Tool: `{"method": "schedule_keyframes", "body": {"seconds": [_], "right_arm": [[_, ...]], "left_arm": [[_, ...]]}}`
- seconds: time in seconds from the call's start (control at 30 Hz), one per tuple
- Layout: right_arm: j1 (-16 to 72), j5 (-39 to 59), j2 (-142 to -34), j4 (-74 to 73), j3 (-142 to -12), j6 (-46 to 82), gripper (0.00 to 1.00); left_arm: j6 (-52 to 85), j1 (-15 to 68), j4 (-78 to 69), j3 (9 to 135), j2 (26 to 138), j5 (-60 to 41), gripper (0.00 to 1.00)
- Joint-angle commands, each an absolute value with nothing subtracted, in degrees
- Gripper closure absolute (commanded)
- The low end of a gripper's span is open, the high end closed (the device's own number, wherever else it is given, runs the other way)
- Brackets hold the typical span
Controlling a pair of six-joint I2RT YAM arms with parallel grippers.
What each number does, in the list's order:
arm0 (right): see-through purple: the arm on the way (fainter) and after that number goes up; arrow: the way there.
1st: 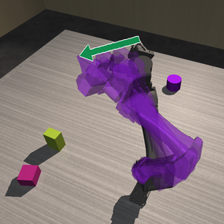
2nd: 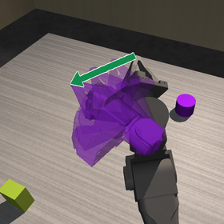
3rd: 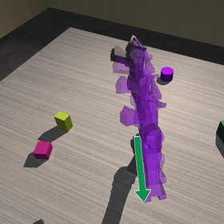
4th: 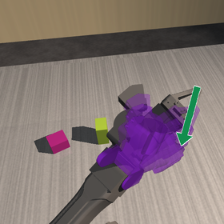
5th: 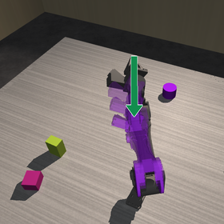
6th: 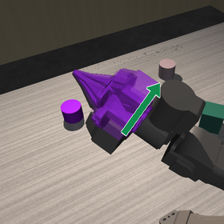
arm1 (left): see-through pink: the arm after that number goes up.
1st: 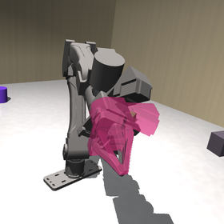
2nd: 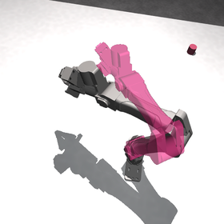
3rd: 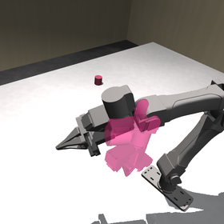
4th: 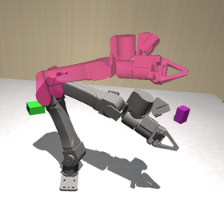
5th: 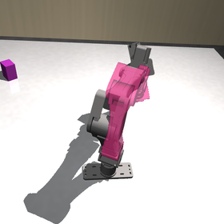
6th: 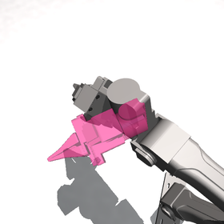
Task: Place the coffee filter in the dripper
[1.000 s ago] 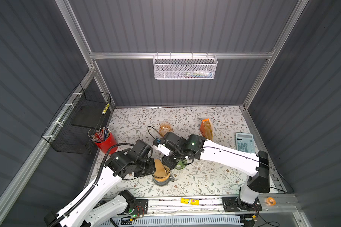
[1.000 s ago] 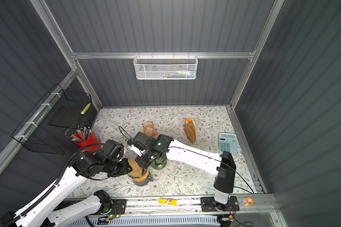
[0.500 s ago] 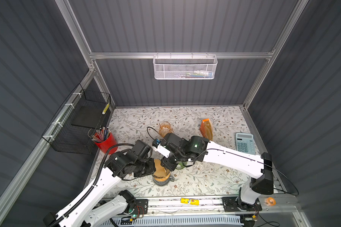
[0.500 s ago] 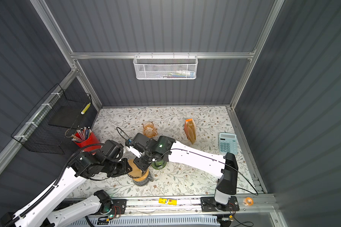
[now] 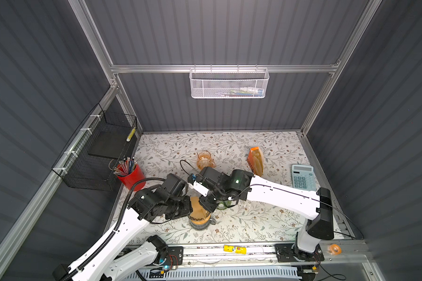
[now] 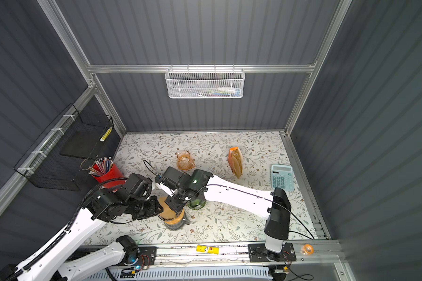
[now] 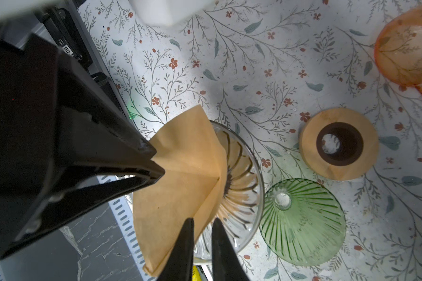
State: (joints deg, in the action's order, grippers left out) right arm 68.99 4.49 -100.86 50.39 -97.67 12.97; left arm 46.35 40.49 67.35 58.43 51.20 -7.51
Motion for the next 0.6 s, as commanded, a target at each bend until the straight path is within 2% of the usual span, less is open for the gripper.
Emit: {"method": "schedule_keyframes", "body": {"seconds": [0.0, 0.2, 0.57], "right_arm": [[68.85, 3.65, -101.83, 49.78, -96.74, 13.1, 0.84], [68.58, 3.69, -101.63, 48.92, -95.53, 13.44, 0.88], [67.83, 2.45, -101.53, 46.85, -92.78, 14.11, 0.89]], "left_arm": [[47.2, 40.78, 67.21, 58.18, 50.62, -6.95, 0.79], [47.11, 40.71, 66.97, 57.18, 50.8, -6.86, 0.8], [47.2, 40.76, 66.02, 55.35, 50.89, -6.64, 0.83]]}}
